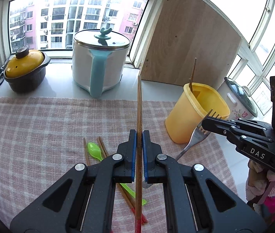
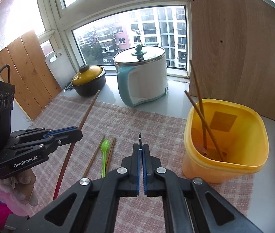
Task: Organize utensils
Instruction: 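Lift chopstick and fork and carry both over the yellow container, then open both tools to drop chopstick and fork into the yellow container, then move both tools back down to the last chopsticks and green spoon, then close the left tool on a wooden chopstick while the right tool grasps the green plastic spoon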
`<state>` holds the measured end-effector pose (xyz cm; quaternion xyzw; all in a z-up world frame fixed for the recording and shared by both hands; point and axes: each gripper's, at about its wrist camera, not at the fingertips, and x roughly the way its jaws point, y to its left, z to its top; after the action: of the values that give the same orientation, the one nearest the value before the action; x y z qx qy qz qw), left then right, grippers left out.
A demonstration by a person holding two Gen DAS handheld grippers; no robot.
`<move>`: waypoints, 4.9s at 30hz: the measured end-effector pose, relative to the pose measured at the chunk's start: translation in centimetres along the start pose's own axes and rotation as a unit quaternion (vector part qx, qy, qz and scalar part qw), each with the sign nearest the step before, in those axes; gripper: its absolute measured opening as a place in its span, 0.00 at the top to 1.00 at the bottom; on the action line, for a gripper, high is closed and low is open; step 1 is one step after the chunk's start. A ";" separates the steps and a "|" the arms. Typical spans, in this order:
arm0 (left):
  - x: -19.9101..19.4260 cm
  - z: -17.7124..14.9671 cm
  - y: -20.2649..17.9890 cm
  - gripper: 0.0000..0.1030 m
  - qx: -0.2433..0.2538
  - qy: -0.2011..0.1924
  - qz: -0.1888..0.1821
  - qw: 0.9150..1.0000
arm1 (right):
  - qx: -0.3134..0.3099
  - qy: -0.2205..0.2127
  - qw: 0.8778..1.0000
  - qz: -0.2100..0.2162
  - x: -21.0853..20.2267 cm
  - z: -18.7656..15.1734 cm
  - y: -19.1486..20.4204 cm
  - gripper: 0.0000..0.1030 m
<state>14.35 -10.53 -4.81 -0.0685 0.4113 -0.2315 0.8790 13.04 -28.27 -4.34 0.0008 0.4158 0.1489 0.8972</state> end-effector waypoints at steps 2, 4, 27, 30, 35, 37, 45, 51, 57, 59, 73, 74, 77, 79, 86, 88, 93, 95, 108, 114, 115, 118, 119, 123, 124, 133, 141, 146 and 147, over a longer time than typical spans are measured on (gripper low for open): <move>0.0 0.6 -0.9 0.96 0.001 -0.008 -0.004 1.000 | -0.001 -0.006 1.000 -0.001 -1.2 0.0 -0.5 1.00; -0.1 1.2 -1.8 0.96 0.002 -0.016 -0.011 1.000 | -0.001 -0.011 1.000 -0.004 -2.5 0.1 -1.2 1.00; 4.3 9.0 -13.6 0.96 0.028 -0.077 -0.050 0.995 | 0.046 -0.090 0.993 -0.060 -15.6 2.4 -11.5 1.00; 5.3 9.8 -14.4 0.96 0.028 -0.077 -0.051 0.995 | 0.058 -0.094 0.991 -0.071 -16.1 2.7 -13.0 1.00; 6.8 11.3 -15.3 0.96 0.026 -0.082 -0.049 0.995 | 0.071 -0.099 0.989 -0.082 -16.0 3.2 -15.0 1.00; 7.4 11.8 -15.5 0.96 0.025 -0.085 -0.045 0.995 | 0.077 -0.099 0.988 -0.085 -15.7 3.4 -15.8 1.00; 10.0 13.0 -16.6 0.96 0.033 -0.092 -0.027 0.995 | 0.085 -0.097 0.988 -0.089 -14.6 4.0 -17.4 1.00; 11.2 12.8 -16.6 0.96 0.035 -0.095 -0.020 0.995 | 0.078 -0.086 0.989 -0.094 -13.2 4.2 -17.6 1.00; 11.4 12.5 -16.2 0.96 0.038 -0.103 -0.019 0.994 | 0.075 -0.073 0.990 -0.097 -12.1 3.9 -17.6 1.00; 11.5 12.3 -16.0 0.96 0.039 -0.099 -0.020 0.994 | 0.075 -0.067 0.990 -0.095 -11.6 3.8 -17.5 1.00; 10.7 11.0 -14.3 0.96 0.037 -0.070 -0.038 0.996 | 0.058 -0.054 0.992 -0.098 -9.9 3.9 -15.4 0.60; 10.5 10.9 -14.2 0.96 0.039 -0.069 -0.038 0.996 | 0.058 -0.054 0.992 -0.099 -9.9 3.8 -15.3 0.53; 9.5 10.4 -13.8 0.96 0.045 -0.067 -0.042 0.996 | 0.060 -0.060 0.991 -0.104 -10.0 3.7 -14.7 0.44; 8.8 10.1 -13.4 0.96 0.048 -0.068 -0.043 0.996 | 0.061 -0.062 0.991 -0.105 -9.9 3.6 -14.2 0.40; 5.5 8.9 -10.9 0.96 0.059 -0.071 -0.041 0.995 | 0.059 -0.080 0.990 -0.100 -10.2 2.8 -11.5 0.15; 4.3 8.5 -9.8 0.92 0.063 -0.072 -0.039 0.995 | 0.063 -0.086 0.990 -0.094 -10.3 2.5 -10.6 0.11; 1.3 6.8 -6.2 0.62 0.070 -0.074 -0.023 0.995 | 0.065 -0.106 0.986 -0.107 -10.0 1.2 -7.9 0.00; 0.3 6.1 -4.3 0.62 0.067 -0.070 -0.008 0.995 | 0.059 -0.099 0.989 -0.096 -9.6 0.9 -6.8 0.00; -1.6 -0.5 7.0 0.62 0.009 -0.001 0.068 0.998 | -0.004 -0.048 0.998 -0.034 -4.3 -0.8 0.4 0.16; 1.0 -4.0 8.7 0.75 -0.008 0.059 0.067 0.996 | -0.023 0.016 1.000 -0.013 0.6 -1.7 3.3 0.33; 1.6 -4.6 8.8 0.76 -0.008 0.068 0.066 0.995 | -0.023 0.028 0.999 -0.013 1.5 -1.8 3.5 0.35; 3.3 -6.1 8.9 0.84 -0.014 0.093 0.066 0.993 | -0.014 0.063 0.998 -0.006 4.3 -2.3 3.9 0.42; 3.8 -6.5 8.9 0.86 -0.019 0.100 0.063 0.993 | -0.008 0.075 0.997 -0.002 5.3 -2.5 3.7 0.47; 5.5 -7.7 8.8 0.89 -0.024 0.116 0.059 0.991 | 0.031 0.122 0.992 0.021 9.0 -3.0 3.1 0.52; 5.8 -7.9 8.7 0.89 -0.023 0.118 0.059 0.991 | 0.039 0.130 0.990 0.029 9.8 -3.1 3.1 0.53; 7.6 -8.1 8.6 0.92 -0.025 0.128 0.067 0.989 | 0.040 0.170 0.983 0.056 14.3 -3.0 4.7 0.64; 8.2 -8.1 8.9 0.93 -0.024 0.126 0.086 0.988 | 0.041 0.181 0.979 0.086 15.8 -2.4 5.4 0.72; 7.9 -8.0 9.9 0.94 -0.034 0.127 0.088 0.987 | 0.051 0.192 0.973 0.120 16.8 -1.8 5.8 0.76; 7.7 -8.0 10.2 0.95 -0.037 0.127 0.089 0.987 | 0.055 0.194 0.971 0.125 17.0 -1.7 5.9 0.77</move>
<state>16.16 -4.51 -18.52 -0.0341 0.5320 -0.1437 0.8337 20.57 -18.26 -17.43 0.0731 0.5861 0.2342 0.7722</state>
